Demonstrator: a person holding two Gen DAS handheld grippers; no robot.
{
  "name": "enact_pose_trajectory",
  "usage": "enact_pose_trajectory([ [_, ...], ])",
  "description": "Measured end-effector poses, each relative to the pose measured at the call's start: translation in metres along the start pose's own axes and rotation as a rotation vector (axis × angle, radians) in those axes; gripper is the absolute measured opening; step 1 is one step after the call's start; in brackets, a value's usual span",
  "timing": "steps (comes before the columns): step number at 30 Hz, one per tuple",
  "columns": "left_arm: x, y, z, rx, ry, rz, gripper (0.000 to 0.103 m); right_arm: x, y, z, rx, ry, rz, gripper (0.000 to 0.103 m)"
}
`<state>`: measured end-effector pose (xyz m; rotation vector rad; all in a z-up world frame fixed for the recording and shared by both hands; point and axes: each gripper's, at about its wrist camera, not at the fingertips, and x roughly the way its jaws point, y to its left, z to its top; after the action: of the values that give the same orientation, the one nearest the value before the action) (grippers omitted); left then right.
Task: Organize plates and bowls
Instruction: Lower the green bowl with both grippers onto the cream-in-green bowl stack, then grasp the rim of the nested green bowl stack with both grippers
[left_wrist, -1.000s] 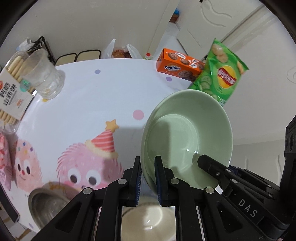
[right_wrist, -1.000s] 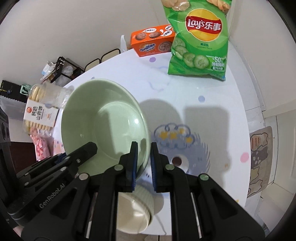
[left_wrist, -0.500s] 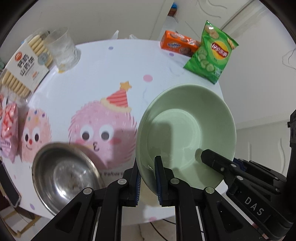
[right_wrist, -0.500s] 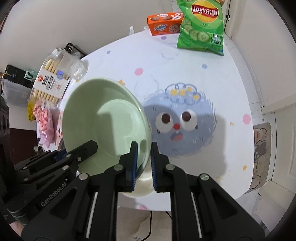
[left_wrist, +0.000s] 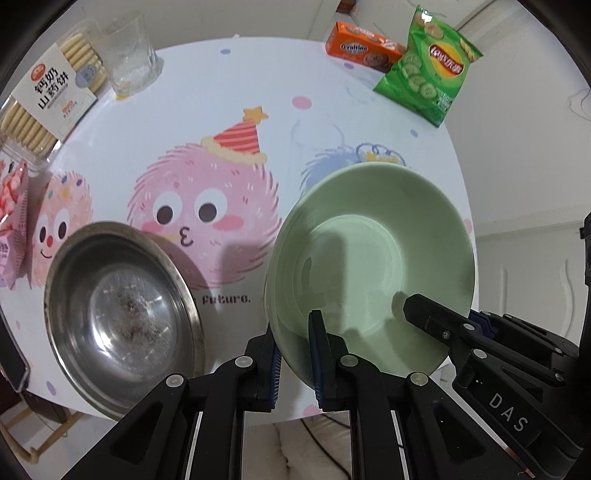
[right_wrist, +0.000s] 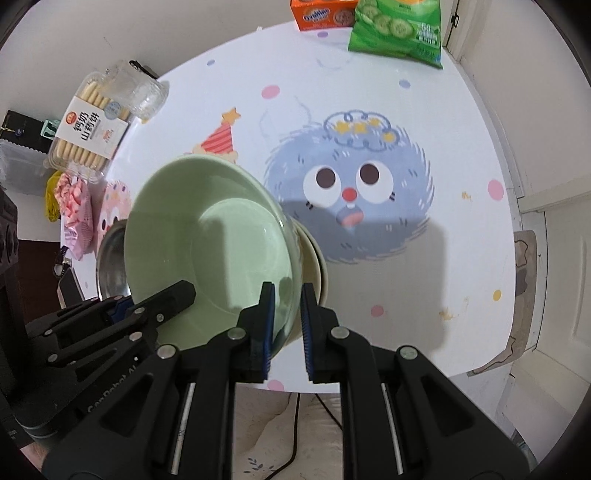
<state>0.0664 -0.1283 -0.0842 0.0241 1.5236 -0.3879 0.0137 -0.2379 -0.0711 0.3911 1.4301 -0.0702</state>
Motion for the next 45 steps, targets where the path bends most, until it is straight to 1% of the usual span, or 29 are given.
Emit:
enact_pose_trajectory([
  [5, 0.009, 0.002, -0.004, -0.006, 0.020, 0.004, 0.013, 0.010, 0.000, -0.005, -0.009, 0.028, -0.016, 0.015],
  [8, 0.014, 0.005, -0.006, -0.018, 0.035, -0.008, 0.013, 0.014, 0.000, -0.006, -0.017, 0.043, -0.031, 0.015],
  [13, 0.013, 0.005, -0.006, -0.013, 0.036, 0.001, 0.014, 0.016, 0.003, -0.006, -0.038, 0.053, -0.057, 0.015],
  [19, 0.015, 0.004, -0.006, -0.009, 0.049, 0.030, 0.014, 0.017, 0.010, -0.008, -0.088, 0.065, -0.099, 0.015],
  [23, 0.015, 0.001, -0.007, 0.012, 0.051, 0.045, 0.015, 0.020, 0.015, -0.008, -0.120, 0.077, -0.135, 0.016],
  [30, 0.015, 0.001, -0.006, 0.011, 0.053, 0.039, 0.019, 0.023, 0.018, -0.006, -0.139, 0.089, -0.164, 0.017],
  [36, 0.015, 0.002, -0.007, 0.014, 0.049, 0.018, 0.034, 0.023, 0.020, -0.007, -0.139, 0.097, -0.165, 0.017],
  [38, 0.014, 0.004, -0.007, 0.009, 0.042, 0.019, 0.042, 0.022, 0.019, -0.007, -0.129, 0.095, -0.159, 0.017],
  [40, 0.014, 0.008, -0.007, 0.000, 0.039, 0.016, 0.047, 0.020, 0.018, -0.006, -0.124, 0.091, -0.160, 0.017],
  [42, 0.014, 0.011, -0.008, -0.015, 0.041, 0.002, 0.048, 0.019, 0.016, -0.006, -0.120, 0.094, -0.149, 0.019],
  [44, 0.013, 0.015, -0.010, -0.033, 0.043, -0.015, 0.051, 0.017, 0.014, -0.006, -0.113, 0.090, -0.144, 0.025],
  [45, 0.012, 0.016, -0.010, -0.039, 0.041, -0.019, 0.053, 0.015, 0.012, -0.006, -0.107, 0.086, -0.139, 0.025],
])
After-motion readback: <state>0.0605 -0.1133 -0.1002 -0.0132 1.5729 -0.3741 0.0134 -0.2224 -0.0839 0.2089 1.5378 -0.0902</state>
